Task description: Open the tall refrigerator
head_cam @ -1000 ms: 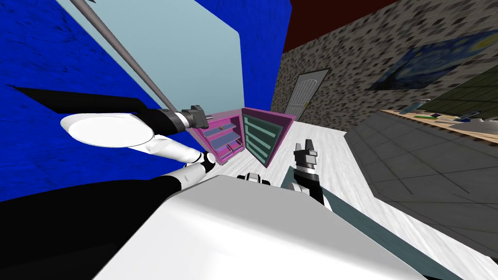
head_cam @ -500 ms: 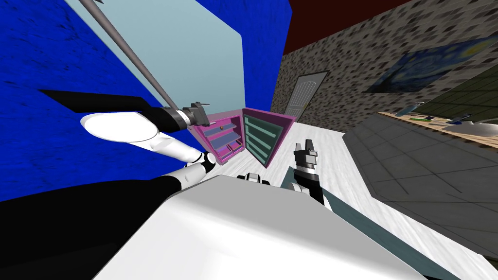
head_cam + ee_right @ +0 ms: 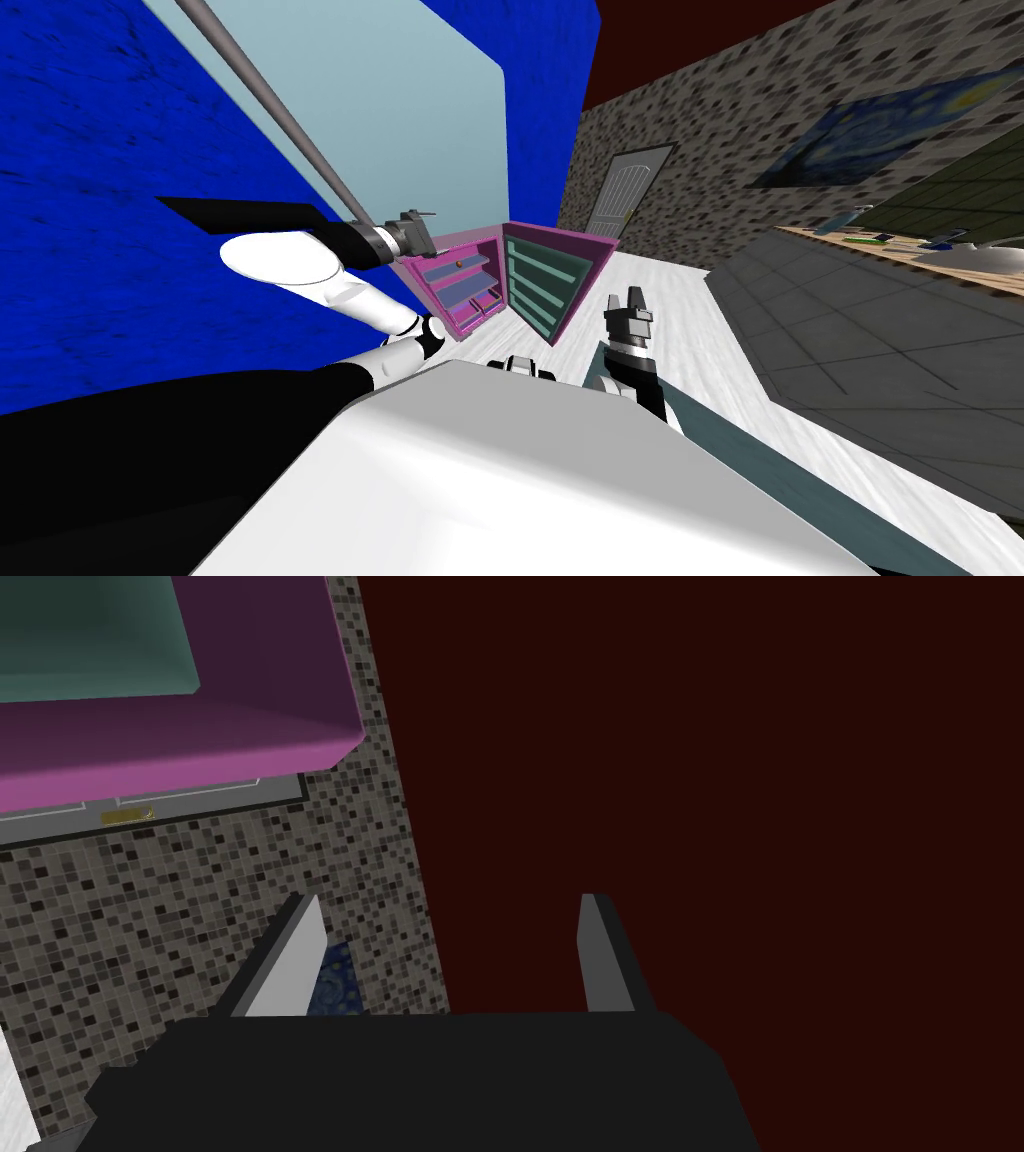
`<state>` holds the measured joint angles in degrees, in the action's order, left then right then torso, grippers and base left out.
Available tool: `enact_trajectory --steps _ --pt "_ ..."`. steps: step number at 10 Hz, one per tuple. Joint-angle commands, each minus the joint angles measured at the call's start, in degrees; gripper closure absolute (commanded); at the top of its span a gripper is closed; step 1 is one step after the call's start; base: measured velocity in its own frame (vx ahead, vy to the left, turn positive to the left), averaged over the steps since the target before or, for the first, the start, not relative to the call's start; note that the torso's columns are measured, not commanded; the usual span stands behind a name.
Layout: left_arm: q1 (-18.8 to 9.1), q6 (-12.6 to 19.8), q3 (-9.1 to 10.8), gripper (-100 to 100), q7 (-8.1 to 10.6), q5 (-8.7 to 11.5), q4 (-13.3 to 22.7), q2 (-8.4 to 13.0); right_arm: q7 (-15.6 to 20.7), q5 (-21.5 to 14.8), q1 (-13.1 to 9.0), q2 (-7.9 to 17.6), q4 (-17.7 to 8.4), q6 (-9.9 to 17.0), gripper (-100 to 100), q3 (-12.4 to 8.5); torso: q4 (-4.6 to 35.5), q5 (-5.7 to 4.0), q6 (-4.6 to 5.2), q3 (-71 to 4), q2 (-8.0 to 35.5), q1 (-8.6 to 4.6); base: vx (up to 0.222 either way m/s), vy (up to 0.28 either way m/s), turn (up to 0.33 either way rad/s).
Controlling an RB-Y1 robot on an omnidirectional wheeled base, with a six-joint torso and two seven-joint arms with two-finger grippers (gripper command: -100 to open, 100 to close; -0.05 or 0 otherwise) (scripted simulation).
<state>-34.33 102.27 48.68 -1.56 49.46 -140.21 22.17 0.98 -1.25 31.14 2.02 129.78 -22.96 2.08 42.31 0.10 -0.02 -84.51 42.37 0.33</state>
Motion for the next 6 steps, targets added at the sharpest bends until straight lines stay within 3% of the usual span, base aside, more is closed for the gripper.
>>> enact_trajectory --steps 1,6 --pt "-0.11 0.17 -1.28 -100 -0.55 0.44 0.93 -0.74 0.0 0.0 0.0 0.0 0.0 0.0 0 0.0 -0.03 0.0 0.01 -0.06 -0.1 -0.05 -0.015 0.244 -0.049" --pt "-0.43 1.74 -2.53 -100 -1.99 2.4 2.58 -2.12 0.0 0.0 0.01 0.0 0.0 0.0 0 0.0 -0.02 -0.08 0.01 -0.04 -0.08 -0.3 0.007 0.228 -0.046"
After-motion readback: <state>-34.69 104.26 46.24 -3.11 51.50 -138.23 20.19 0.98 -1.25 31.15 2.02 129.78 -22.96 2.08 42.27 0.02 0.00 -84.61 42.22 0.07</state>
